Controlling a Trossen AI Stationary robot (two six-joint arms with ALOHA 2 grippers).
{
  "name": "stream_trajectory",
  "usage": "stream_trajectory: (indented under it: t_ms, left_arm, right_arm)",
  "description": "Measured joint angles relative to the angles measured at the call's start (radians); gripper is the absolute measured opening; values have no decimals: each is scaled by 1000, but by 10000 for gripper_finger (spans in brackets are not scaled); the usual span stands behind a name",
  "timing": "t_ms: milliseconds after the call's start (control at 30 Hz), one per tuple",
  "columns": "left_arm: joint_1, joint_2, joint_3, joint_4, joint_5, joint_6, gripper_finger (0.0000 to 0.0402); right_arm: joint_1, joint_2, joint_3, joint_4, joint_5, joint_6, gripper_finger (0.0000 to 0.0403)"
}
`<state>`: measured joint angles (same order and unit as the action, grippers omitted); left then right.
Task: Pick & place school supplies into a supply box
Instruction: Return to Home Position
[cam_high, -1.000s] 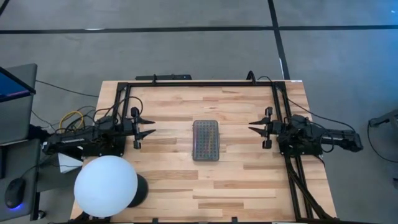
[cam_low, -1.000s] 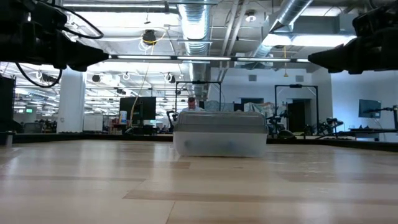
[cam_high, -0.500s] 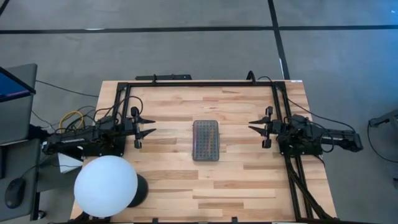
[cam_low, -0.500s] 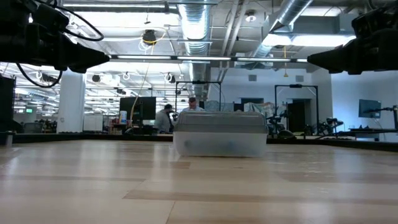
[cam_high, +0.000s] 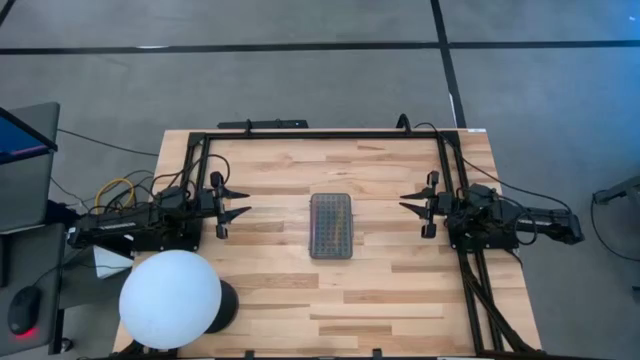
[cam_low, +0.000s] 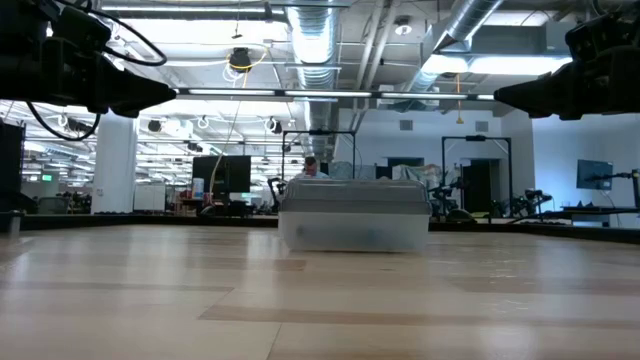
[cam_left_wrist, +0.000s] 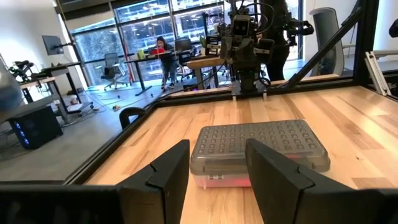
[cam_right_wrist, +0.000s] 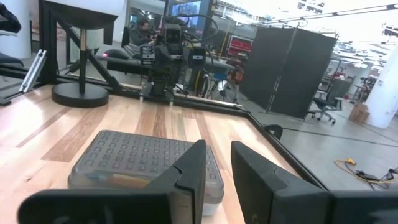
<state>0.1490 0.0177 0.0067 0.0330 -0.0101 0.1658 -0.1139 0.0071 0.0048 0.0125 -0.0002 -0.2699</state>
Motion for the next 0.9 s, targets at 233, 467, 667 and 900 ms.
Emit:
stream_trajectory:
  t_ms: [233, 467, 667, 900]
  left_arm:
    - [0, 0, 0, 0, -3, 8, 153]
    - [0, 0, 0, 0, -2, 4, 153]
    - [0, 0, 0, 0, -2, 3, 153]
    - [0, 0, 0, 0, -2, 14, 153]
  right_arm:
    - [0, 0, 0, 0, 0, 0, 71]
    - [0, 0, 0, 0, 0, 0, 71]
    - [0, 0, 0, 0, 0, 0, 71]
    - [0, 0, 0, 0, 0, 0, 71]
